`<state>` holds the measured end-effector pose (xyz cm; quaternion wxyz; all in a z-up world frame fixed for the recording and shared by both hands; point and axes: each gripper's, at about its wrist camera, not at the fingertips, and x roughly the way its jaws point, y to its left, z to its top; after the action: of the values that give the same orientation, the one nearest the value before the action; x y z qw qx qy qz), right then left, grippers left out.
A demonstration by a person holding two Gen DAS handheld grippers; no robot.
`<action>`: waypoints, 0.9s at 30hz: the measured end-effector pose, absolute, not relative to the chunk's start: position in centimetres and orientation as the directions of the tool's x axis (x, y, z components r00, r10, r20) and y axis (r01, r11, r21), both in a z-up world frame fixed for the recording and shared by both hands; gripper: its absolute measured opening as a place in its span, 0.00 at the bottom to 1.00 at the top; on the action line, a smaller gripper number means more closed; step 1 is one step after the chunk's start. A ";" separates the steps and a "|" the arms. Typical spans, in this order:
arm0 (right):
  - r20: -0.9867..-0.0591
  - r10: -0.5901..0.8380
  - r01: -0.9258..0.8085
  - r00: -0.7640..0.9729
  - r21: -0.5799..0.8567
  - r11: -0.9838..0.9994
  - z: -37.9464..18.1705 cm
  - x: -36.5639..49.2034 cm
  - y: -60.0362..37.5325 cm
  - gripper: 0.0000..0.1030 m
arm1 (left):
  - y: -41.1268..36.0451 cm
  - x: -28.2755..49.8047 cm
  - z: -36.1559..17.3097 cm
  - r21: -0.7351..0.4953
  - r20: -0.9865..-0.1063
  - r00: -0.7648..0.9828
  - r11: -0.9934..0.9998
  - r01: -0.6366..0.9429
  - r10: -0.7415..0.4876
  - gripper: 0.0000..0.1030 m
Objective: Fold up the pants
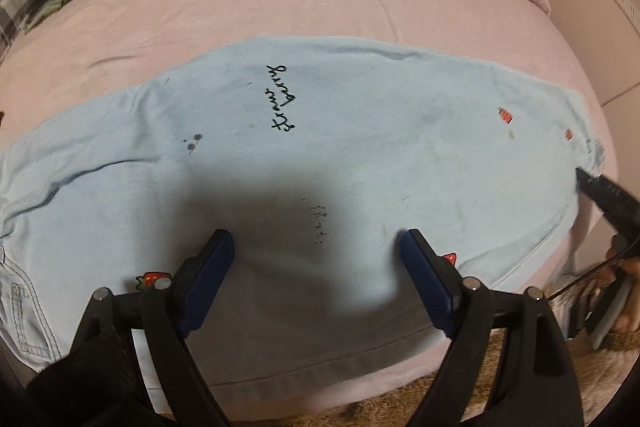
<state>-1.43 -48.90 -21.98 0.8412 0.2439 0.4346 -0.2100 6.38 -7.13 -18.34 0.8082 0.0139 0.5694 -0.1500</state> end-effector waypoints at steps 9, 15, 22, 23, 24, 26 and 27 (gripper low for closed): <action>-0.826 -0.129 0.553 0.549 0.243 0.797 -22.0 -1.6 -49.2 0.23 | -6.3 5.7 -18.6 -0.152 -0.913 0.333 0.954 0.260 -0.236 0.85; -0.822 -0.146 0.550 0.550 0.225 0.804 -22.0 -1.8 -48.9 0.23 | -5.5 5.3 -18.4 -0.200 -0.903 0.332 0.950 0.239 -0.273 0.84; -0.826 -0.093 0.526 0.556 0.263 0.809 -21.6 -2.3 -49.5 0.24 | -3.7 5.4 -18.0 -0.276 -0.892 0.316 0.943 0.183 -0.323 0.81; -0.824 -0.083 0.521 0.561 0.273 0.808 -21.7 -2.4 -49.7 0.24 | -3.7 5.3 -18.0 -0.274 -0.893 0.317 0.945 0.179 -0.319 0.81; -0.821 -0.076 0.516 0.566 0.280 0.810 -21.8 -2.5 -49.8 0.24 | -3.8 5.1 -18.0 -0.263 -0.894 0.324 0.948 0.178 -0.309 0.81; -0.816 -0.070 0.509 0.574 0.289 0.811 -21.9 -2.7 -49.8 0.24 | -4.3 4.5 -17.9 -0.234 -0.896 0.339 0.954 0.190 -0.287 0.81; -0.812 -0.070 0.505 0.579 0.291 0.812 -22.0 -2.8 -49.7 0.24 | -4.5 4.5 -17.9 -0.226 -0.895 0.347 0.955 0.192 -0.281 0.81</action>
<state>-2.83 -49.70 -21.98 0.8511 0.2554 0.4264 -0.1689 4.54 -4.52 -17.92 0.8196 -0.0403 0.5529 -0.1445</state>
